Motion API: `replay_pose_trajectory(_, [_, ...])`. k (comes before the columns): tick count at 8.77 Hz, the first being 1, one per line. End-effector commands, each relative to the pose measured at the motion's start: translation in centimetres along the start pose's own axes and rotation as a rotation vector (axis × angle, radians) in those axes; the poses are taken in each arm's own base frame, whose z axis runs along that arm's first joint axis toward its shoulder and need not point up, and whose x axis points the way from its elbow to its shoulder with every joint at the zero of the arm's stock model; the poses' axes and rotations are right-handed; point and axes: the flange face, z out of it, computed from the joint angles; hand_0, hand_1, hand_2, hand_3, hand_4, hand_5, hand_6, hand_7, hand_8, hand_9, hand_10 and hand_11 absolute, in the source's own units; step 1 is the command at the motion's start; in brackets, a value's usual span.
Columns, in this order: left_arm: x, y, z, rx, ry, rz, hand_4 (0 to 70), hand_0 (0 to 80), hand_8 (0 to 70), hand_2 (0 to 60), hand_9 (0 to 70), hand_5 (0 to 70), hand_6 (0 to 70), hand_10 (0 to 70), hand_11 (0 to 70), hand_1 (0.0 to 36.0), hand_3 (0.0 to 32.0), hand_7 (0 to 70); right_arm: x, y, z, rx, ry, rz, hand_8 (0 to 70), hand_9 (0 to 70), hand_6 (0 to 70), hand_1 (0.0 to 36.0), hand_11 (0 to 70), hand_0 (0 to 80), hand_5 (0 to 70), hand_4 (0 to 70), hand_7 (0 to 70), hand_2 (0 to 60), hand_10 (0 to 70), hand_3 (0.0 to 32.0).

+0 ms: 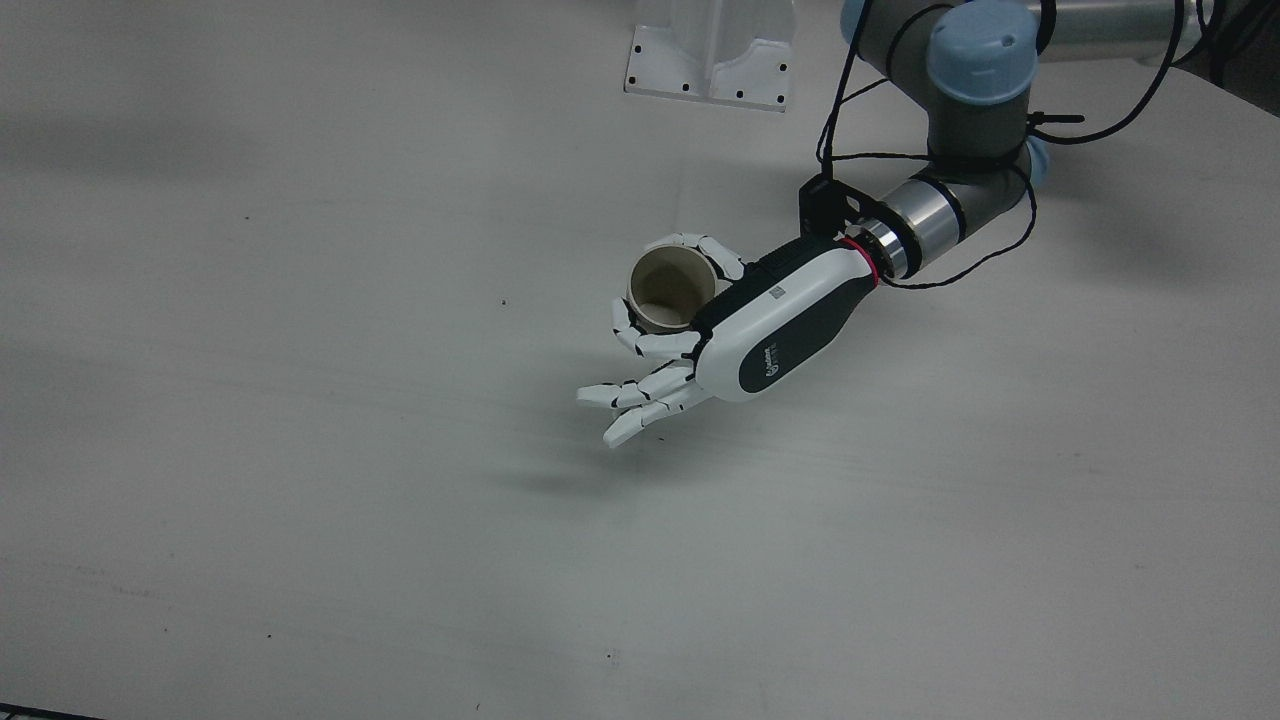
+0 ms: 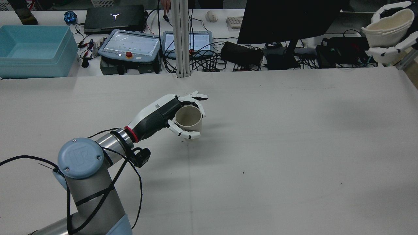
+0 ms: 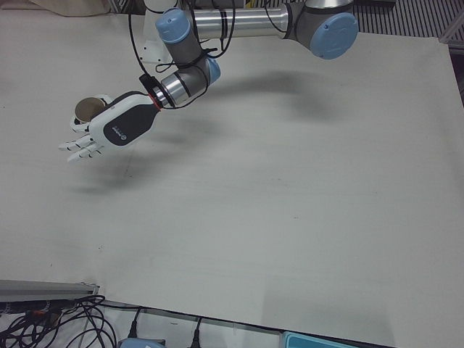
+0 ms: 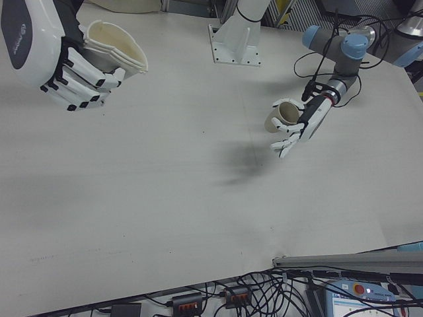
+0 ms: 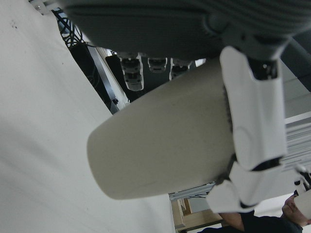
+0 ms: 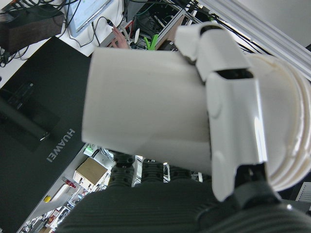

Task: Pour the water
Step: 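Lift both cups, moving the left-hand cup toward the table center, then tilt the right-hand cup over the left-hand cup to pour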

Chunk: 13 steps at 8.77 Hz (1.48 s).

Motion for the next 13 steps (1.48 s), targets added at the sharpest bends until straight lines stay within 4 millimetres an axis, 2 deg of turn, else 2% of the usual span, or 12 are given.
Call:
replay_pose_trajectory(1, [-4.5,8.9,4.5,-0.069,-0.063,0.135,70.0,56.3,3.6,60.0,4.7,70.0,10.6,8.3,14.0,36.0,0.0,19.5,3.4,9.2,5.1,-0.056,0.150,-0.084,46.2,59.0,63.3,36.0,55.6,80.0,62.7,70.0,70.0,60.0,37.9,0.0])
replay_pose_trajectory(2, [-6.2,10.6,5.3,-0.085,-0.075,0.142,70.0,57.4,3.5,60.0,4.7,70.0,10.4,8.1,13.9,36.0,0.0,19.5,6.6,12.6,6.1,-0.050,0.171,-0.113,46.5,59.1,65.6,36.0,55.3,80.0,66.3,70.0,70.0,60.0,37.8,0.0])
replay_pose_trajectory(3, [-6.1,11.2,6.5,-0.075,-0.063,0.143,70.0,57.0,3.6,60.0,4.7,70.0,10.4,7.9,13.6,36.0,0.0,19.3,10.5,15.6,6.4,-0.070,0.199,-0.121,47.8,59.3,70.0,36.0,54.9,80.0,70.0,70.0,70.0,60.0,37.7,0.0])
replay_pose_trajectory(4, [-5.9,11.8,7.1,-0.077,-0.055,0.139,70.0,57.1,3.6,60.0,4.6,70.0,10.7,7.8,13.4,36.0,0.0,19.4,14.5,19.5,6.6,-0.110,0.224,-0.173,47.6,58.8,70.0,36.0,54.2,80.0,70.0,70.0,70.0,60.0,37.1,0.0])
replay_pose_trajectory(5, [-5.7,11.9,7.3,-0.077,-0.052,0.139,70.0,56.9,3.6,60.0,4.5,70.0,10.7,7.6,13.0,36.0,0.0,19.2,17.4,23.5,6.2,-0.130,0.245,-0.198,47.0,58.6,70.0,36.0,54.1,80.0,70.0,70.0,70.0,60.0,37.0,0.0])
replay_pose_trajectory(6, [-5.4,11.9,7.5,-0.066,-0.039,0.135,70.0,57.1,3.8,60.0,4.7,70.0,11.2,7.4,12.8,36.0,0.0,19.8,19.3,25.2,5.6,-0.148,0.264,-0.212,47.6,59.2,70.0,36.0,54.2,80.0,70.0,70.0,70.0,60.0,37.1,0.0])
replay_pose_trajectory(7, [-5.2,11.9,7.6,-0.062,-0.035,0.133,70.0,56.9,3.9,60.0,4.7,70.0,11.5,7.4,12.7,36.0,0.0,20.0,19.1,25.6,5.3,-0.150,0.254,-0.207,46.2,58.2,70.0,36.0,54.0,80.0,70.0,70.0,70.0,60.0,36.9,0.0])
replay_pose_trajectory(8, [-5.0,11.8,7.6,-0.060,-0.033,0.131,70.0,57.0,4.0,60.0,4.8,70.0,11.7,7.4,12.7,36.0,0.0,20.2,17.6,25.6,4.4,-0.163,0.228,-0.195,45.8,58.0,68.9,36.0,54.1,80.0,70.0,70.0,70.0,60.0,36.9,0.0])
replay_pose_trajectory(9, [-4.8,11.8,7.6,-0.064,-0.034,0.123,70.0,56.9,4.1,60.0,4.8,70.0,11.8,7.1,12.3,36.0,0.0,20.2,14.3,23.1,3.2,-0.131,0.175,-0.198,44.7,56.9,64.9,36.0,53.7,80.0,70.0,70.0,70.0,60.0,36.5,0.0])
replay_pose_trajectory(11, [-4.8,10.6,7.3,-0.050,-0.037,0.063,70.0,55.3,4.0,60.0,4.7,70.0,11.0,7.6,12.9,36.0,0.0,19.3,6.0,16.7,-1.4,-0.027,0.052,-0.187,44.5,56.7,59.3,36.0,54.8,80.0,66.5,70.0,70.0,60.0,36.9,0.0])
replay_pose_trajectory(12, [-3.6,9.8,7.4,-0.040,-0.022,0.013,70.0,55.4,4.0,60.0,4.8,70.0,10.8,7.8,13.1,36.0,0.0,19.2,4.5,12.8,-3.7,0.064,0.045,-0.134,45.0,56.7,56.8,36.0,55.7,80.0,62.7,70.0,70.0,60.0,37.4,0.0])
replay_pose_trajectory(13, [-2.4,6.6,6.7,-0.001,-0.020,-0.041,70.0,54.8,4.0,60.0,4.8,70.0,10.3,8.0,13.4,36.0,0.0,18.8,2.5,8.5,-6.0,0.170,0.019,-0.124,45.6,56.9,54.1,36.0,56.9,80.0,58.7,52.0,70.0,60.0,38.0,0.0])
